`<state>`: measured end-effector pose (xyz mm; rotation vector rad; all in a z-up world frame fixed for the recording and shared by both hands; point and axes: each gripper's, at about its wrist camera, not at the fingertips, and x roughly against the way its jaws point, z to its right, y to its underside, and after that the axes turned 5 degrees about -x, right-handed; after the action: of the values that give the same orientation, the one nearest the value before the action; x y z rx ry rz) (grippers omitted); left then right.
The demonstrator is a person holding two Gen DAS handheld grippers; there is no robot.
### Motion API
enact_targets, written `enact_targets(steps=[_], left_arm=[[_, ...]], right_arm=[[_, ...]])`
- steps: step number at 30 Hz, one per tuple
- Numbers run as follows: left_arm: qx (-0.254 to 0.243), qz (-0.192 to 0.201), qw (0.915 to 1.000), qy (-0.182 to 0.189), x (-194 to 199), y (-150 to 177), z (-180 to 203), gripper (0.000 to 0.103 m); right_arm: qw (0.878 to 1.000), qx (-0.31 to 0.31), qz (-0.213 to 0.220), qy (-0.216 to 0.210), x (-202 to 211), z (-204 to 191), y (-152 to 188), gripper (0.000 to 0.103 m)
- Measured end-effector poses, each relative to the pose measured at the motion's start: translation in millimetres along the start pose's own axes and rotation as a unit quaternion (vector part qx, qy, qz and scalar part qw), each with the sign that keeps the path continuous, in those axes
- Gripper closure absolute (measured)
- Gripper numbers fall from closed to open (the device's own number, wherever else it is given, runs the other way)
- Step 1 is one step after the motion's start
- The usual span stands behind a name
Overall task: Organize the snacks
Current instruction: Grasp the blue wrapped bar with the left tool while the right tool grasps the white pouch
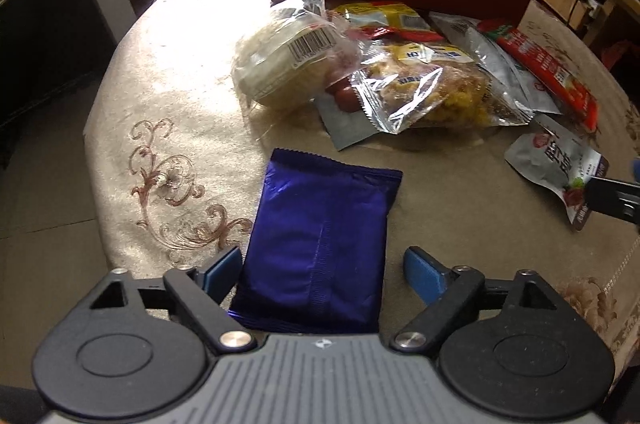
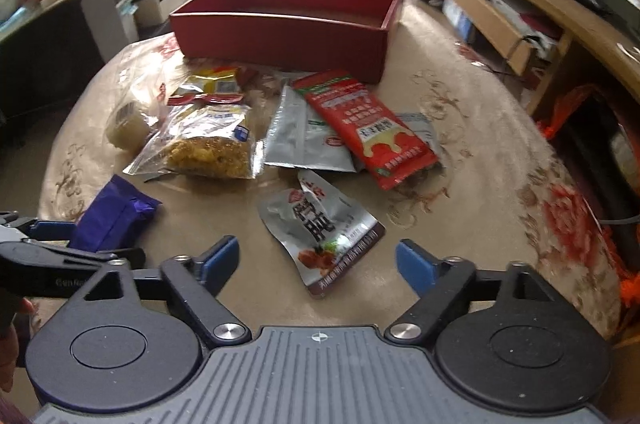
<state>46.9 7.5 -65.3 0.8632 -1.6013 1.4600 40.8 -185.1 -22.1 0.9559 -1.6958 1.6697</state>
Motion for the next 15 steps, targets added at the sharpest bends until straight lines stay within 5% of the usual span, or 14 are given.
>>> enact_targets(steps=[3, 8, 15], left_arm=[[-0.008, 0.001, 1.0, 0.006, 4.2, 0.5, 0.4, 0.031], [-0.009, -0.002, 0.9999, 0.012, 3.6, -2.0, -0.7, 0.031], [-0.004, -0.012, 0.9996, 0.026, -1.0, -7.3, -0.8, 0.015]], right_arm=[[0.999, 0.048, -0.019, -0.01, -13.5, -7.7, -7.6, 0.022], [0.989, 0.14, -0.038, -0.019, -35.3, -23.3, -20.1, 0.022], [0.981, 0.17, -0.082, -0.03, -65.6, -29.2, -22.0, 0.028]])
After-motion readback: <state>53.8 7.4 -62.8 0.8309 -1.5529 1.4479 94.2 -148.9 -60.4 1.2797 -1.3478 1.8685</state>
